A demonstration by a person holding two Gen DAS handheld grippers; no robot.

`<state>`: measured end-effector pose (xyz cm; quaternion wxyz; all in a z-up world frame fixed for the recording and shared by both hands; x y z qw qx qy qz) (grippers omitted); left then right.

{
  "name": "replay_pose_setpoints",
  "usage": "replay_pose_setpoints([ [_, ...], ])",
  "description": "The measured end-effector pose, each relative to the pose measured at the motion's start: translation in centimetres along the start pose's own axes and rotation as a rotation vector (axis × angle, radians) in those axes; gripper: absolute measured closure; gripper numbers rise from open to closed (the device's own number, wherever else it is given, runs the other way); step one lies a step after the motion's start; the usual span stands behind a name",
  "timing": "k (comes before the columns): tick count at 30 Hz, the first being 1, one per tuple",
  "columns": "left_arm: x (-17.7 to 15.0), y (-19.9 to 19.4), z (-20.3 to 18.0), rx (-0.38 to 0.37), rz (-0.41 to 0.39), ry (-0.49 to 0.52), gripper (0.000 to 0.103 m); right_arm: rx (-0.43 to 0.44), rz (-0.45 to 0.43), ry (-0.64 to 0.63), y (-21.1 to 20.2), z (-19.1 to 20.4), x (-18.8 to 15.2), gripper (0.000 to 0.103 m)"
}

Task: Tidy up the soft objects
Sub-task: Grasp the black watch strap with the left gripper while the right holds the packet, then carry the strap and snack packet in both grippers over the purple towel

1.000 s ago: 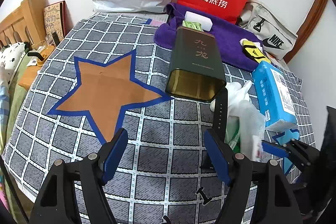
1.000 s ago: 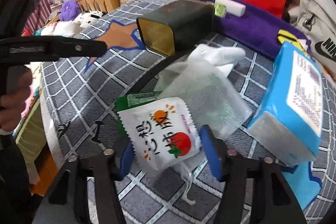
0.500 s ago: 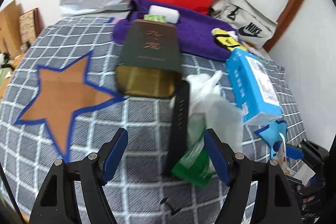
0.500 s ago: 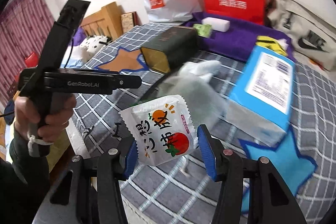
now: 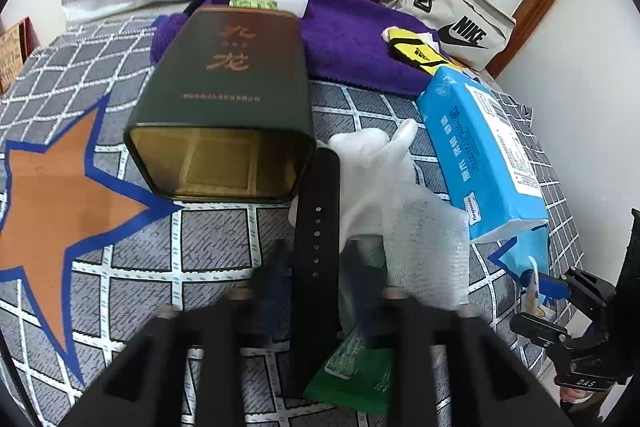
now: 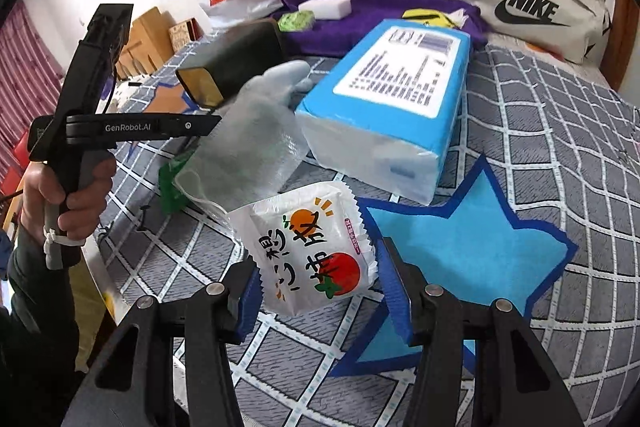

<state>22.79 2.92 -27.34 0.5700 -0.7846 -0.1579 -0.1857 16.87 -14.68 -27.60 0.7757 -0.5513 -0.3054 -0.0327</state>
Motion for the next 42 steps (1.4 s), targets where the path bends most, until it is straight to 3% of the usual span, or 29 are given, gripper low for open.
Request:
replay_pose_setpoints([
  [8,0.0,-1.8,0.3,0.001,-0.009,-0.012,0.084,-0.029,0.013,0.012,0.5,-1.0,0.4,0.051],
  [23,0.1,-6.2,0.1,0.019,-0.070,-0.041,0.084,0.023,0.007,-0.032,-1.3,0.7,1.6,0.051],
  [42,3.6,-9.7,1.1,0.065,-0.145,-0.069,0.084,0.119,-0.104,-0.041,-5.5,1.7,7.2,0.051],
])
Point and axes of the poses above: each gripper's, at about its wrist camera, not at the fingertips, and y roughly the way its jaws point, z to its left, x to its top, the point moved 10 cm from there along y, roughly the way its jaws point
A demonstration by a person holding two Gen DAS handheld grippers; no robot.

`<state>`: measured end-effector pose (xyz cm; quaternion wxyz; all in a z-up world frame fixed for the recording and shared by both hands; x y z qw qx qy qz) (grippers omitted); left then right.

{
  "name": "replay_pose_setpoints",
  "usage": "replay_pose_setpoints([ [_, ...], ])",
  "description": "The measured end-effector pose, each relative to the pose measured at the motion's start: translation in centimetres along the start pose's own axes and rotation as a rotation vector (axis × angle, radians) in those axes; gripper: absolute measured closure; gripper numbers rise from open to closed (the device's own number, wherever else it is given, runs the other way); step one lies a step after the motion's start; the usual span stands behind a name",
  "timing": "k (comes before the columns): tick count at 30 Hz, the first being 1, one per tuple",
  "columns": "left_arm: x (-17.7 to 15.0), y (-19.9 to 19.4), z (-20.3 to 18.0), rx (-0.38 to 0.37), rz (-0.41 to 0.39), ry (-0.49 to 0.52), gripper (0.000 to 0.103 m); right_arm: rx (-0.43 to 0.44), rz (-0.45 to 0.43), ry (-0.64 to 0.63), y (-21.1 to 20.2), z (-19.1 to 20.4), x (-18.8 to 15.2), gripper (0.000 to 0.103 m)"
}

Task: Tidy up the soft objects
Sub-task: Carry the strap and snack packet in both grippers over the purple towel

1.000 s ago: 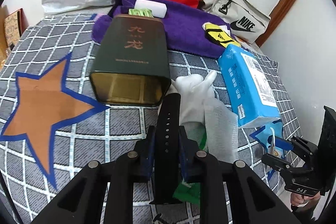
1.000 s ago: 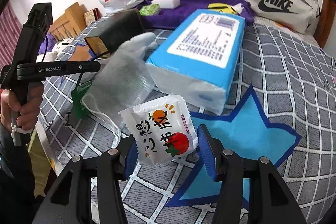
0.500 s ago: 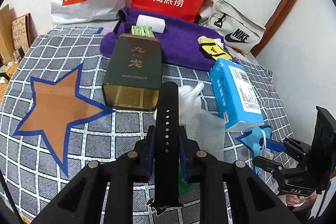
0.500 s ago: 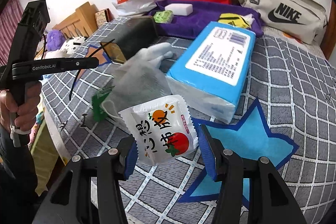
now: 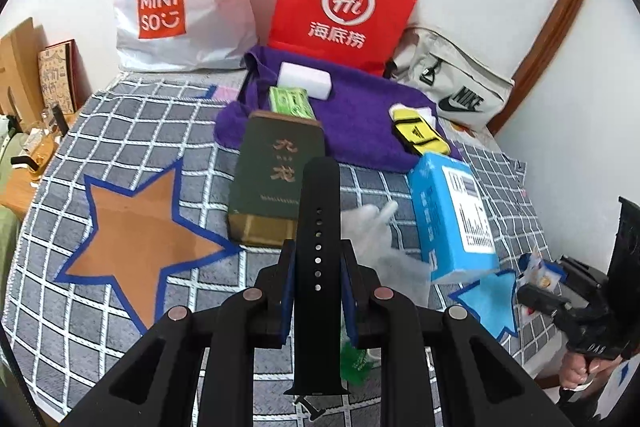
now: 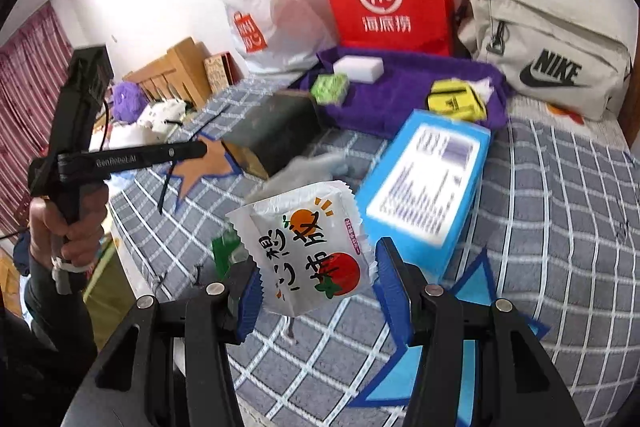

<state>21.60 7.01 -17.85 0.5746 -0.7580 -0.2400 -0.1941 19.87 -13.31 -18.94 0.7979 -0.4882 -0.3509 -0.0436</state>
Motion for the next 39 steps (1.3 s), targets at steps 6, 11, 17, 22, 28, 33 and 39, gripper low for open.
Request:
replay_pose_setpoints([
  [6,1.9,-0.9,0.8,0.019,-0.031,-0.015,0.084,-0.023,-0.045,0.004,-0.6,-0.9,3.7,0.051],
  [11,3.7,-1.3,1.3,0.022,-0.043,-0.032,0.084,-0.034,-0.067,-0.004,-0.8,-1.2,6.1,0.051],
  [17,5.9,-1.0,1.1,0.022,-0.057,-0.023,0.084,-0.063,-0.085,-0.001,-0.4,-2.6,9.2,0.051],
  [22,7.9,0.2,0.9,0.030,-0.057,-0.010,0.084,-0.097,-0.099,-0.002,0.3,-4.0,11.7,0.051],
  [28,10.1,2.6,1.0,0.030,-0.047,-0.016,0.084,-0.116,-0.084,-0.006,2.6,-5.7,14.5,0.051],
  [33,12.1,5.2,0.6,0.022,-0.023,-0.019,0.084,-0.134,-0.060,-0.014,5.6,-7.0,16.7,0.051],
  [39,14.6,8.1,-0.2,0.017,-0.005,-0.013,0.084,-0.152,-0.026,-0.026,9.3,-8.7,18.7,0.051],
])
Point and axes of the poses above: each gripper's, at about its wrist camera, not at the fingertips, and y roughly the way its jaws point, z to its left, x to its top, the point moved 10 cm from there along y, roughly the way its jaws point
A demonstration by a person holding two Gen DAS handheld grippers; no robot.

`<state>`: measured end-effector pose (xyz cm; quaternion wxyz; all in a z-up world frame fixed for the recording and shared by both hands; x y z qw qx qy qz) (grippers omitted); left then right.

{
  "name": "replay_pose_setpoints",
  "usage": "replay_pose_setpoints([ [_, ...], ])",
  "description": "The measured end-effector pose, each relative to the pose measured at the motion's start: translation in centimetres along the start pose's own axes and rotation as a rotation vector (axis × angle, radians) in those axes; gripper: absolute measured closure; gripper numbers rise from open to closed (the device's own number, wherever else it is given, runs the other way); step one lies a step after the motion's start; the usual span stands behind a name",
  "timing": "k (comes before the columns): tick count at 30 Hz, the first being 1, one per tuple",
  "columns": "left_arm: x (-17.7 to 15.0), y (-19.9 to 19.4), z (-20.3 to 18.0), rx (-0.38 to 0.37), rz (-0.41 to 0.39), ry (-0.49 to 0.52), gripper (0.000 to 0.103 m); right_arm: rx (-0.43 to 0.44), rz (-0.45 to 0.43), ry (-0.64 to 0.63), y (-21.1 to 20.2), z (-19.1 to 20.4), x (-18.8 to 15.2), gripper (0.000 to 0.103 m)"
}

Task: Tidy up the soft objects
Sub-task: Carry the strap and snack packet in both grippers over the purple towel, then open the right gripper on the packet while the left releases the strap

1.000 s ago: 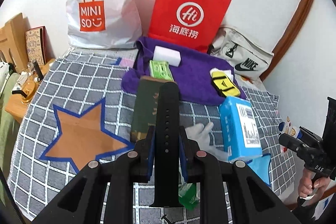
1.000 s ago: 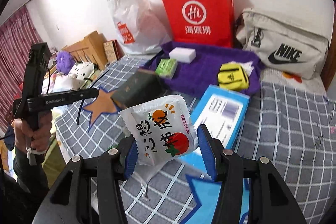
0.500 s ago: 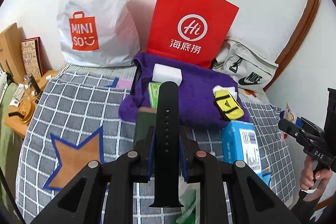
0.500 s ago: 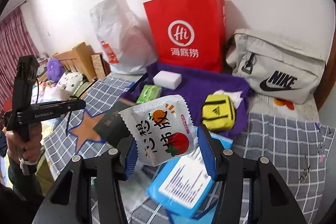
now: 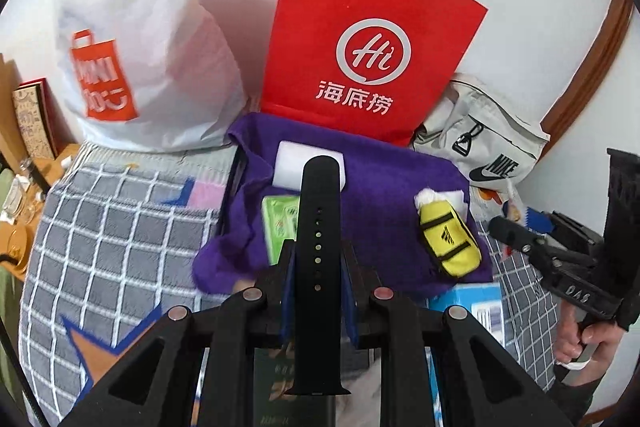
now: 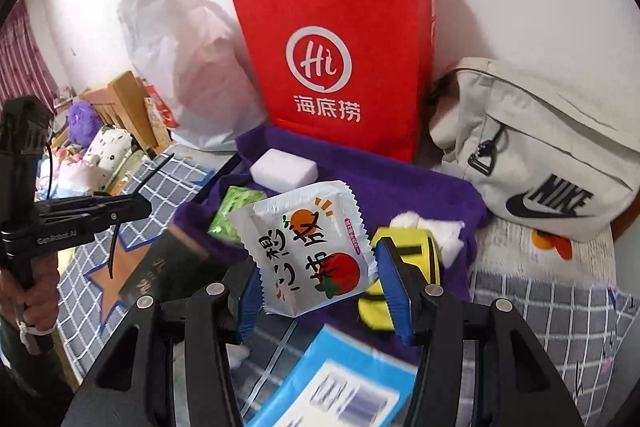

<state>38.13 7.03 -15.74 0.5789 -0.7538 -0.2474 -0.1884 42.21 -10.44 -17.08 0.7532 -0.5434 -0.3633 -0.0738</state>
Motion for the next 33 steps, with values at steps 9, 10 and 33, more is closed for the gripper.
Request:
replay_pose_setpoints([
  [9,2.2,6.0,-2.5,-0.027,0.061,0.034,0.084,-0.025,0.077,0.047,4.5,-3.8,-0.9,0.051],
  [10,2.3,6.7,-2.7,-0.023,0.070,0.036,0.084,-0.019,0.090,0.049,4.8,-4.0,-1.2,0.051],
  [33,1.5,13.8,-2.9,0.015,0.208,0.016,0.078,-0.045,0.216,0.017,8.6,-5.6,-3.5,0.030],
])
Point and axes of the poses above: each gripper's, at about its wrist camera, not at the fingertips, and y roughly the way its jaws point, z to its left, x to its top, the point moved 10 cm from there along y, roughly the way its jaws point
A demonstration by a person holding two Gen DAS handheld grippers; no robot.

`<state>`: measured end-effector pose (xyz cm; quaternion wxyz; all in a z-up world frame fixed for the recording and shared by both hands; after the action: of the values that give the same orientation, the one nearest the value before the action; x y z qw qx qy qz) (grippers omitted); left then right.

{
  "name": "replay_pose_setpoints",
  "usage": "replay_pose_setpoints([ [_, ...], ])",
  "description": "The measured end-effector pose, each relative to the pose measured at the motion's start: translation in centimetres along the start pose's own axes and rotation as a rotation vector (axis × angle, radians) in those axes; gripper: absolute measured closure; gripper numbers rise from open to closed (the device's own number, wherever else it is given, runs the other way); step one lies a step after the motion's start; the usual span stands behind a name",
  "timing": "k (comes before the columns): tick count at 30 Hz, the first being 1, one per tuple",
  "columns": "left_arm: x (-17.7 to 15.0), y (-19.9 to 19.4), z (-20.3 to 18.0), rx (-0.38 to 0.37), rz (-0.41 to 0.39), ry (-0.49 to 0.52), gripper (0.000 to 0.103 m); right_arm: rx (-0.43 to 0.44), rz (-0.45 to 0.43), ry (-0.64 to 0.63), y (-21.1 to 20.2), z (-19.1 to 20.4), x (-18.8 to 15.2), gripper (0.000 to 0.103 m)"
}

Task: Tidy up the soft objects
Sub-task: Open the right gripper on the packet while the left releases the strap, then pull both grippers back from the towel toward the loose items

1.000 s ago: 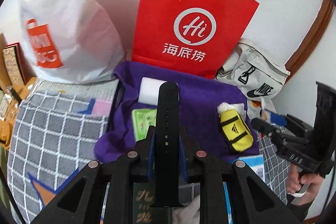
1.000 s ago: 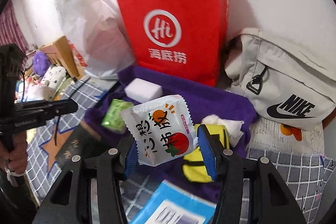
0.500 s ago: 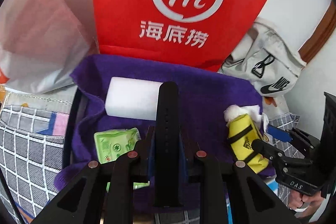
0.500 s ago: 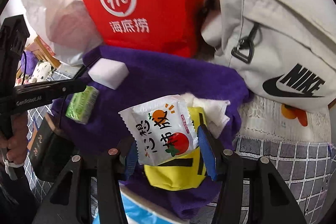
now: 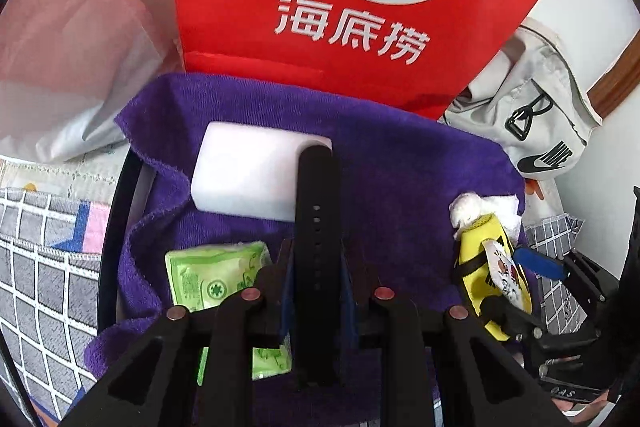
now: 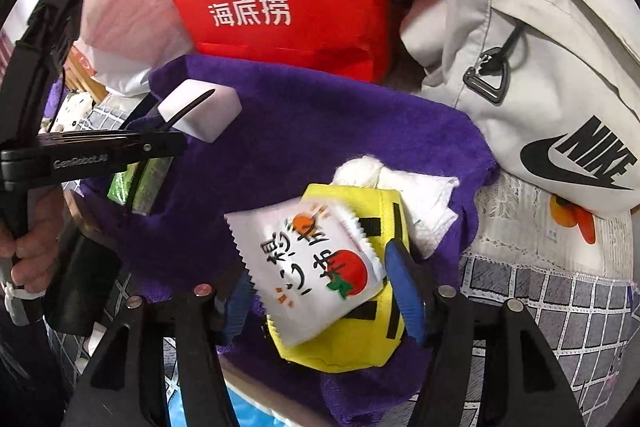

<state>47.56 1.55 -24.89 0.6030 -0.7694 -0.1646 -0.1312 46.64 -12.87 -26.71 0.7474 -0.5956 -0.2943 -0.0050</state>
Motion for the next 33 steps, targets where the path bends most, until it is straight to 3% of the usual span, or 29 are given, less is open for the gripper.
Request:
replay_pose_setpoints([
  [2,-0.1,-0.4,0.0,0.009,-0.009,0.008,0.060,0.000,-0.017,-0.017,-0.1,0.4,0.3,0.027],
  [4,0.0,-1.3,0.0,0.027,-0.030,0.022,0.051,-0.005,-0.023,-0.016,-0.3,0.6,0.5,0.027],
  [7,-0.1,-3.2,0.1,0.030,-0.056,0.026,0.051,-0.009,-0.036,0.004,-1.1,0.7,0.7,0.024],
  [9,-0.4,-4.6,0.2,0.030,-0.075,0.027,0.051,-0.023,-0.049,0.000,-1.8,0.7,0.6,0.014],
  [17,-3.4,-9.7,2.2,0.039,-0.127,0.001,0.050,0.015,-0.104,0.050,-6.0,2.4,-0.9,0.014],
  [23,-7.1,-12.8,4.5,0.058,-0.152,-0.023,0.050,0.101,-0.131,0.047,-8.7,6.8,-3.9,0.014],
  [33,-13.7,-14.4,7.4,0.068,-0.152,-0.071,0.050,0.173,-0.054,-0.028,-8.7,15.4,-10.6,0.025],
])
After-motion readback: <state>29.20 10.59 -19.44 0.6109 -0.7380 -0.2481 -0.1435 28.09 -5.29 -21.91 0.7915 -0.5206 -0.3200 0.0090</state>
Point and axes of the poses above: each gripper's, at about its wrist camera, not at the fingertips, and y roughly the way its jaws point, z to its left, x to its top, the point moved 10 cm from there along y, roughly the way its jaws point
